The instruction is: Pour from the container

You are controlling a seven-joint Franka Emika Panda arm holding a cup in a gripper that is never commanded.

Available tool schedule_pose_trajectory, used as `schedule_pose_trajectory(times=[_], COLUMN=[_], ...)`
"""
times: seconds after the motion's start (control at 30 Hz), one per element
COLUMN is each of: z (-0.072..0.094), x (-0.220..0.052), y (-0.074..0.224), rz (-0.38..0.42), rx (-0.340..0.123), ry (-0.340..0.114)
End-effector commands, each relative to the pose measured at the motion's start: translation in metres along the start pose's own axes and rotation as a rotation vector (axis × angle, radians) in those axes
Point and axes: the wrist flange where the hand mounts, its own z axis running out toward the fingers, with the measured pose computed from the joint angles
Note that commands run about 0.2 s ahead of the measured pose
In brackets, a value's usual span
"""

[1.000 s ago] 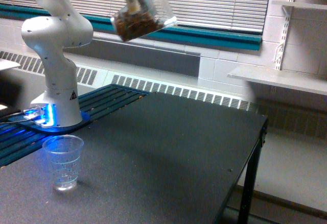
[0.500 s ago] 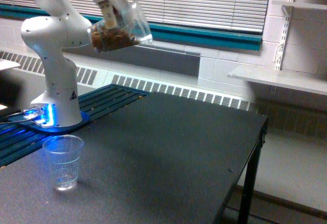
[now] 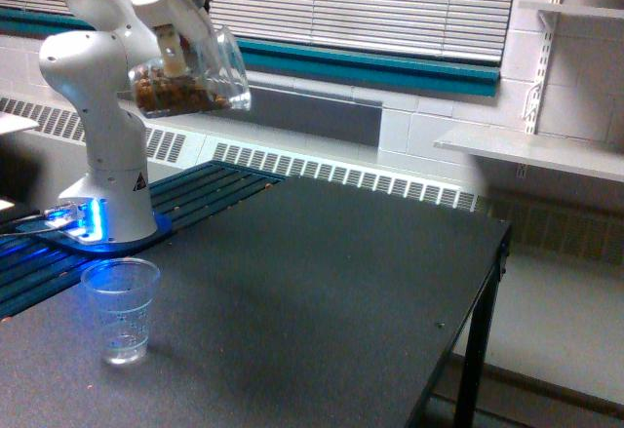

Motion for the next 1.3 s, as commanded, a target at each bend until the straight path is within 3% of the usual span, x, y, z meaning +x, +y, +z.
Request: schedule_pose_trajectory(times=[0.03, 1.3], z=[0.001, 0.014], x=[-0.008, -0.056], y=[0.014, 0.085], rz=[-0.048, -0.042], rx=[-0.020, -0.088], ry=[0.006, -0.054])
